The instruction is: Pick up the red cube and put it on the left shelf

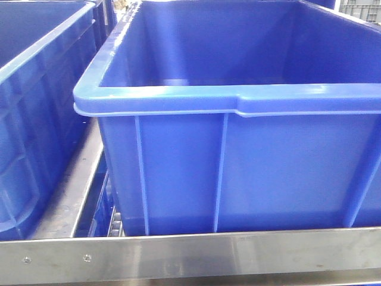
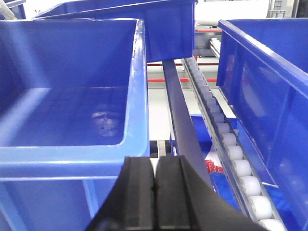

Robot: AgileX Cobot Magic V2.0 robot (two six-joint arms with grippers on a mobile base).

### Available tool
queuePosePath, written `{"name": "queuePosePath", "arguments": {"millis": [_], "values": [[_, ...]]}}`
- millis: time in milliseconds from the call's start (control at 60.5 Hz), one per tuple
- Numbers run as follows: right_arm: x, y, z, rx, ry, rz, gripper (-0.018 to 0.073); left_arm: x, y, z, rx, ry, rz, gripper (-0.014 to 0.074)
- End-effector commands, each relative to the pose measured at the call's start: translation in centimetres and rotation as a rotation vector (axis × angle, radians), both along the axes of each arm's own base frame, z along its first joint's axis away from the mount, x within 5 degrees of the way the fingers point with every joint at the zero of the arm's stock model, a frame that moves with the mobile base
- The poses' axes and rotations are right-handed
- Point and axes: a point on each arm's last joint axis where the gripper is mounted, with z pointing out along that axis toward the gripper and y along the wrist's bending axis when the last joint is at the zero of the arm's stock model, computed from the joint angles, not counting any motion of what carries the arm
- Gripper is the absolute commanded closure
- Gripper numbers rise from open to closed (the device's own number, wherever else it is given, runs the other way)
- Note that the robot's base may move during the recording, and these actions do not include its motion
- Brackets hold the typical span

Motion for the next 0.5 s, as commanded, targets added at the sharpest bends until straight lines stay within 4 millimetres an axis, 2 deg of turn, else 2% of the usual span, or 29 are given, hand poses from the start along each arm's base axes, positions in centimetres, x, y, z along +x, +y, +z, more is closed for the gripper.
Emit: {"name": "queuePosePath", "arguments": {"millis": [0, 480], "values": [[-0.36, -0.03, 1.37, -0.009, -0.119, -0.006, 0.0537, -0.09, 0.00, 0.00, -0.003, -0.073, -0.001, 0.0495], [-0.35, -0.03, 1.36, -0.009, -0.117, -0.006, 0.0537, -0.09, 0.00, 0.00, -0.003, -0.073, -0.001, 0.0495]]}}
